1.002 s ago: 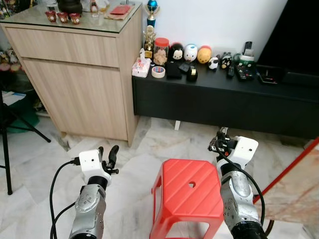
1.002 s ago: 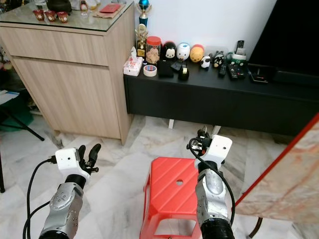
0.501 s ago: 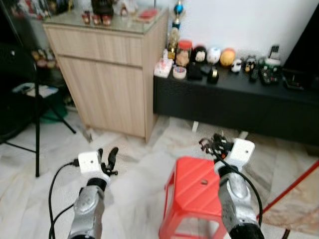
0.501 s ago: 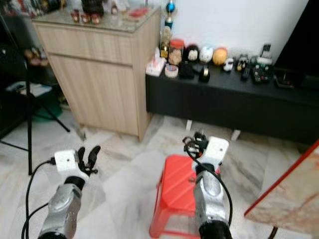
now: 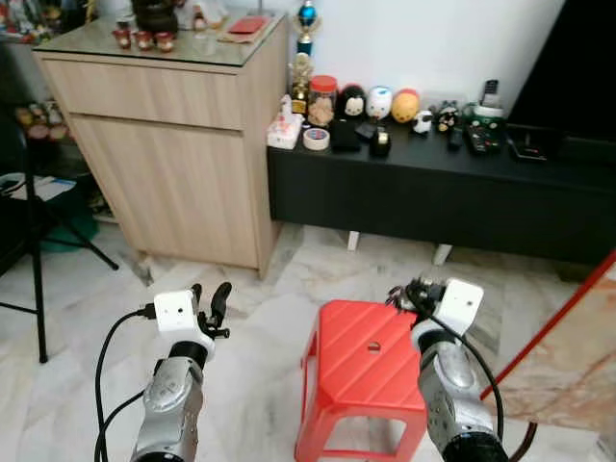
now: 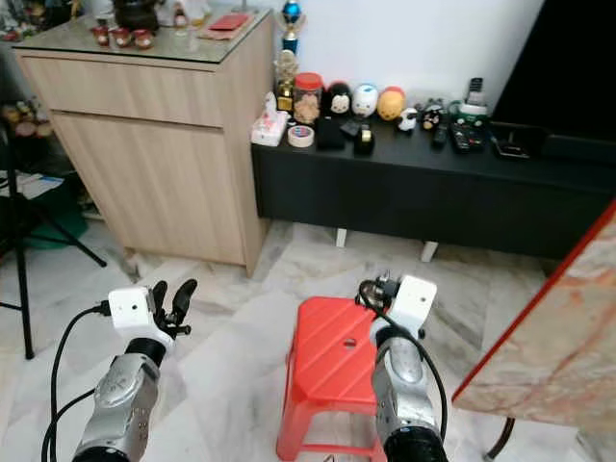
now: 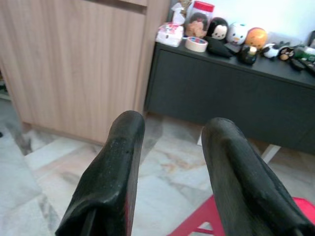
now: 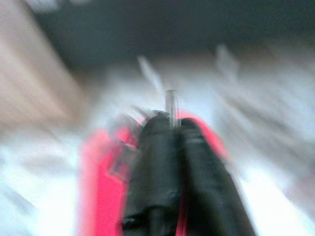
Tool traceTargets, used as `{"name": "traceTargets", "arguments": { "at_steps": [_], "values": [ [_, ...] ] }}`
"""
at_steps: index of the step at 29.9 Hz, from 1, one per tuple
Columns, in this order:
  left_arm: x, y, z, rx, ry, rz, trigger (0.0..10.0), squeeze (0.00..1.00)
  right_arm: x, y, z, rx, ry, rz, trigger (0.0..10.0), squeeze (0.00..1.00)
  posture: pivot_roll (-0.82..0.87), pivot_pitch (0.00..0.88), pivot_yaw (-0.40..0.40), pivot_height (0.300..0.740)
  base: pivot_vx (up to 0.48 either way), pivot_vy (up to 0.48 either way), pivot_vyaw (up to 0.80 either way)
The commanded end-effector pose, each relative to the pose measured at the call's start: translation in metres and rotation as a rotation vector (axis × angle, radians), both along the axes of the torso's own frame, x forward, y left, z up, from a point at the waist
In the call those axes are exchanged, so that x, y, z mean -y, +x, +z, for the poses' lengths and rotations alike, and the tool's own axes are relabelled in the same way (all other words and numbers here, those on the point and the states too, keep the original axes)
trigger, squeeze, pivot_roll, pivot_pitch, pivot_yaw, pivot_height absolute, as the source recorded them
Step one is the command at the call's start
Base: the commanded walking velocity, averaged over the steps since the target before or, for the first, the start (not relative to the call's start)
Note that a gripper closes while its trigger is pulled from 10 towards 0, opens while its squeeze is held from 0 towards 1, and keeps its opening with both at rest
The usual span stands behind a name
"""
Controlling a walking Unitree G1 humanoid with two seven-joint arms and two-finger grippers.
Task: Hang keys on a hook
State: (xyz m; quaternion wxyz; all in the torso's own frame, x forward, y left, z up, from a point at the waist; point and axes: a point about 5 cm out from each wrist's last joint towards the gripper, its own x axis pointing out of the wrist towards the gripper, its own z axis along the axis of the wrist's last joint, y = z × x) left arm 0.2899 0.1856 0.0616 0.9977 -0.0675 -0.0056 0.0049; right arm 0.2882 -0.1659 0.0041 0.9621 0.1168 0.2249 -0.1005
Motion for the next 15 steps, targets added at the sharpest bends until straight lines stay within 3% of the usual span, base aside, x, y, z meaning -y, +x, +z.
{"name": "traceTargets", "arguments": {
  "at_steps": [1,8,15],
  "values": [
    [0.003,0.002,0.002,0.004,0.010,-0.007,10.0,0.00,0.012,-0.020,-0.022,-0.111,-0.003,-0.052,10.0,0.00,0.10,0.000,-0.077,0.740,0.000,-0.296,0.00],
    [-0.004,-0.001,0.000,-0.006,0.023,0.007,10.0,0.00,0.013,-0.025,-0.023,-0.107,-0.031,-0.044,10.0,0.00,0.09,0.000,-0.070,0.740,0.000,-0.296,0.00],
    [-0.002,0.001,0.002,0.002,0.023,0.004,10.0,0.00,0.016,-0.034,-0.036,-0.177,-0.007,-0.090,10.0,0.00,0.09,0.000,-0.068,0.740,0.000,-0.321,0.00]
  ]
}}
